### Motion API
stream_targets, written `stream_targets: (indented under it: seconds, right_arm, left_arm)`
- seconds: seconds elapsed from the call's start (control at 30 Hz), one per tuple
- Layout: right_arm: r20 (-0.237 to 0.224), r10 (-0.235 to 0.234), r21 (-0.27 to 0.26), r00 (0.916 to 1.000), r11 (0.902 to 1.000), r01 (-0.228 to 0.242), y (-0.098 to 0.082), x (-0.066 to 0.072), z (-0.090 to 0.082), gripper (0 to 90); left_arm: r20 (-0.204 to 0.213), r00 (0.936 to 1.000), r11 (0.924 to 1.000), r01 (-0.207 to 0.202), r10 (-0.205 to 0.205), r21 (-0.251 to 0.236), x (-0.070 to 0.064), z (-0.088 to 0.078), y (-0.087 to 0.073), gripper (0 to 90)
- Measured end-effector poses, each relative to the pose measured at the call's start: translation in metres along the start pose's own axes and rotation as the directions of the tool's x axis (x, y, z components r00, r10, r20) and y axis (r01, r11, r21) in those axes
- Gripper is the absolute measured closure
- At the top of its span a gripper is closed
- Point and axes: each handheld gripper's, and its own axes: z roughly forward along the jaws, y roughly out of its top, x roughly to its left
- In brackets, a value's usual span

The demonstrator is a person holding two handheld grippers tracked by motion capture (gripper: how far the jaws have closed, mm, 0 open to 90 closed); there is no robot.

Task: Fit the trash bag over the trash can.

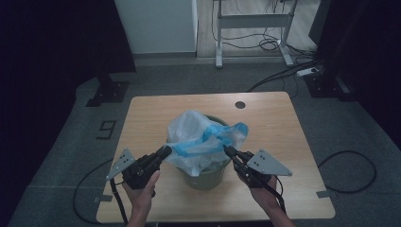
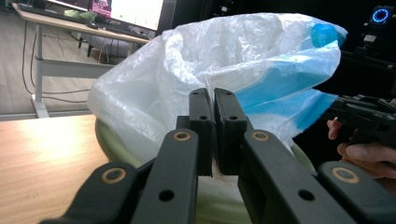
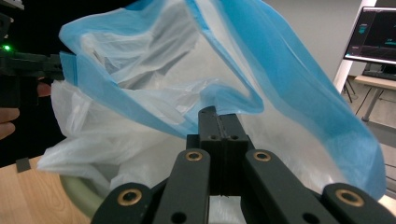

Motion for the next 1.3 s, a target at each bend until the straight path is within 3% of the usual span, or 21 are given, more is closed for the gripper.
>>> stream_targets:
  seconds: [0.6, 0.67, 0.77, 0.9, 1.1, 1.3]
  right_arm:
    - [-0.016, 0.023, 0.025, 0.9996, 0.9995, -0.022, -0.016, 0.006, -0.006, 89.3]
    - [-0.018, 0.018, 0.028, 0.9997, 0.9995, -0.017, -0.016, 0.006, -0.006, 89.3]
    - [-0.016, 0.012, 0.032, 0.9998, 0.9994, -0.012, -0.015, 0.005, -0.006, 89.3]
    - [-0.016, 0.003, 0.039, 0.9999, 0.9992, -0.003, -0.012, 0.004, -0.004, 89.3]
    - [-0.017, -0.008, 0.042, 0.9998, 0.9991, 0.009, -0.008, 0.005, -0.002, 89.3]
    - [-0.016, -0.019, 0.042, 0.9997, 0.9989, 0.020, -0.003, 0.003, 0.000, 89.3]
  left_arm:
    - [0.003, 0.9998, 0.9995, 0.021, -0.022, 0.025, -0.001, -0.004, -0.012, 82.4]
    - [-0.010, 0.9998, 0.9997, 0.015, -0.015, 0.019, -0.001, -0.006, -0.011, 75.7]
    - [-0.020, 0.9997, 0.9997, 0.017, -0.017, 0.020, -0.003, -0.009, -0.003, 56.4]
    - [-0.017, 0.9998, 0.9997, -0.008, 0.009, 0.024, -0.007, -0.014, 0.011, 42.8]
    - [-0.007, 0.9988, 0.9985, -0.049, 0.049, 0.023, -0.018, -0.013, 0.031, 34.2]
    - [0.019, 0.9958, 0.9941, -0.091, 0.090, 0.059, -0.030, 0.001, 0.042, 29.8]
